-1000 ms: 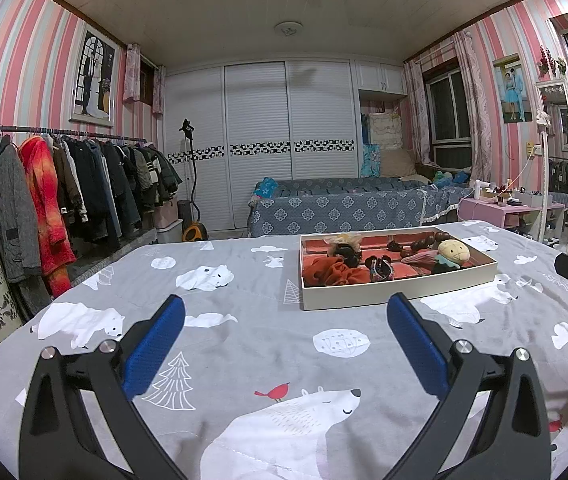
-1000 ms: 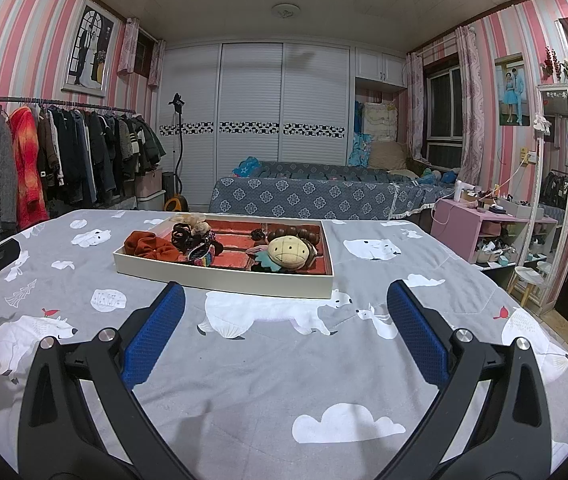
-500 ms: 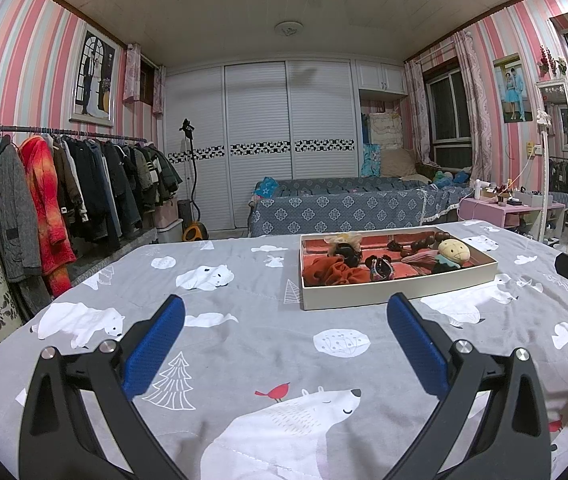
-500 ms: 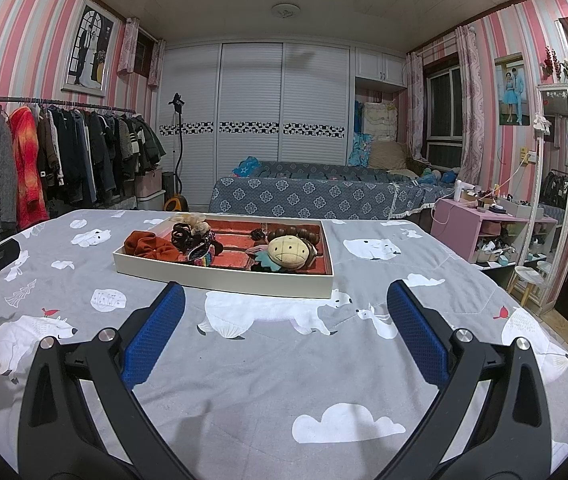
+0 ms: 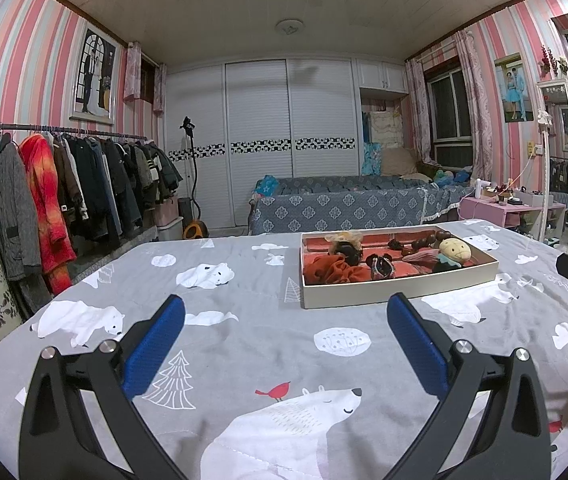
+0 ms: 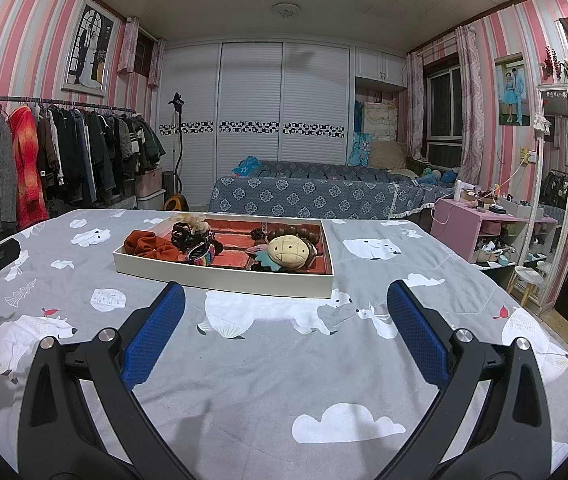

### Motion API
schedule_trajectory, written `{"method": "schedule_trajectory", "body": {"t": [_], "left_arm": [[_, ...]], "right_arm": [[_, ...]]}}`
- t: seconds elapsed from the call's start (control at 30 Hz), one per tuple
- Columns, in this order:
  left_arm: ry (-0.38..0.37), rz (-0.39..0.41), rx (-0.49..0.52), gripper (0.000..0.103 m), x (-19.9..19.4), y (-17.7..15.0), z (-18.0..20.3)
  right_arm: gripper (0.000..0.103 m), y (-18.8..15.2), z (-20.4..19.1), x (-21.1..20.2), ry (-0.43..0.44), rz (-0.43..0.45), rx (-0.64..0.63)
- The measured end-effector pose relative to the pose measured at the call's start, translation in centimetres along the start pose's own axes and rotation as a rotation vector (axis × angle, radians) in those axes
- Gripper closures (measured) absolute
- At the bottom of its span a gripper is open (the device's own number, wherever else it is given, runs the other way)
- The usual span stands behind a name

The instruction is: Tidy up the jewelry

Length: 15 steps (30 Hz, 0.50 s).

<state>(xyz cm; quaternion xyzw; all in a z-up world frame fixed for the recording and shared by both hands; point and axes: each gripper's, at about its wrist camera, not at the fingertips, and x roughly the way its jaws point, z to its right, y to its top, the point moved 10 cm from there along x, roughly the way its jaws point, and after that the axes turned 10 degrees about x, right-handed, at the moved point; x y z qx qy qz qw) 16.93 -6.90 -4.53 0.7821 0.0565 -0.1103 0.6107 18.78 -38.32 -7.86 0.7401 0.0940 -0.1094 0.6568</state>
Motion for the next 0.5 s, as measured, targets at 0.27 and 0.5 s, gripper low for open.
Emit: {"method": "schedule_trajectory", "body": {"t": [0.27, 0.5], "left_arm": [[0.015, -0.006, -0.009, 0.004, 0.01, -0.41, -0.36], [0.041, -0.017, -0.034, 0.004, 0.07, -0.45, -0.93]], "right_arm": [[0.005, 0.04, -0.01, -0.02, 0.0, 0.0, -0.001], [0.005, 0.05, -0.02, -0.01, 0.0, 0.0, -0.001]]}}
